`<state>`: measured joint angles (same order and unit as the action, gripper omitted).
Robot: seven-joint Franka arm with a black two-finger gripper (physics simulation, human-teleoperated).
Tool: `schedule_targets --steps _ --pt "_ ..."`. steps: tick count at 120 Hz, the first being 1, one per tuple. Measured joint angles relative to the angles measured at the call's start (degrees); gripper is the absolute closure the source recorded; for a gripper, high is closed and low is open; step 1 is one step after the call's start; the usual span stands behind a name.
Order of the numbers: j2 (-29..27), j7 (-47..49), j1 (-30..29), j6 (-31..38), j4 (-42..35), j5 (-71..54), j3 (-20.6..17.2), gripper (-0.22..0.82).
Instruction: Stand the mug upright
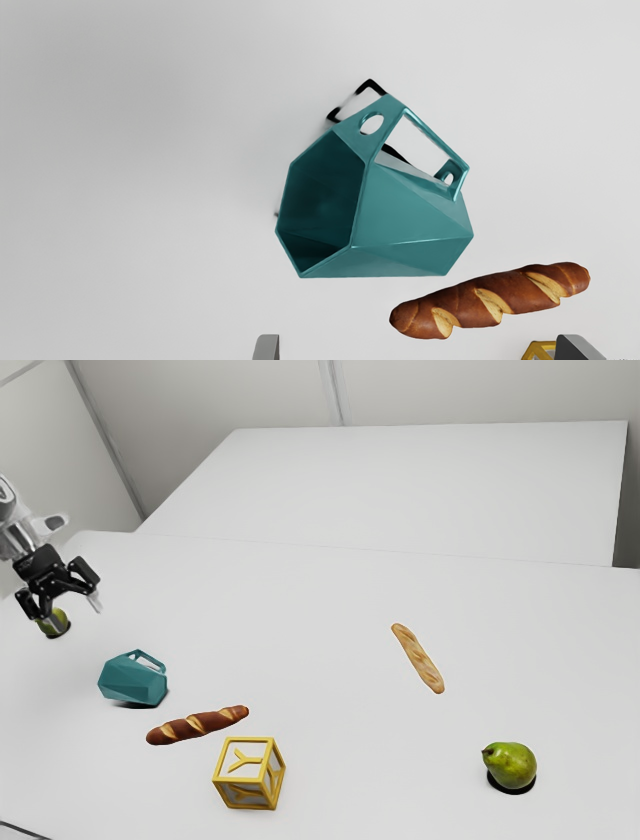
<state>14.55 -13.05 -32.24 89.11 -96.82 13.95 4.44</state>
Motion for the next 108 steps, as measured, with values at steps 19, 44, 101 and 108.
schedule_targets --steps 19,44,101,108 --pt "4.8 -3.9 -2.6 -0.2 0.4 2.4 0.4 0.0" --pt "9.4 -8.6 -2.9 0.1 1.2 6.1 1.8 0.0" --pt "11.7 -13.1 -2.8 1.6 -2.8 18.7 1.5 0.0" --pt "11.8 -13.1 -2.8 1.6 -2.9 19.5 1.4 0.0"
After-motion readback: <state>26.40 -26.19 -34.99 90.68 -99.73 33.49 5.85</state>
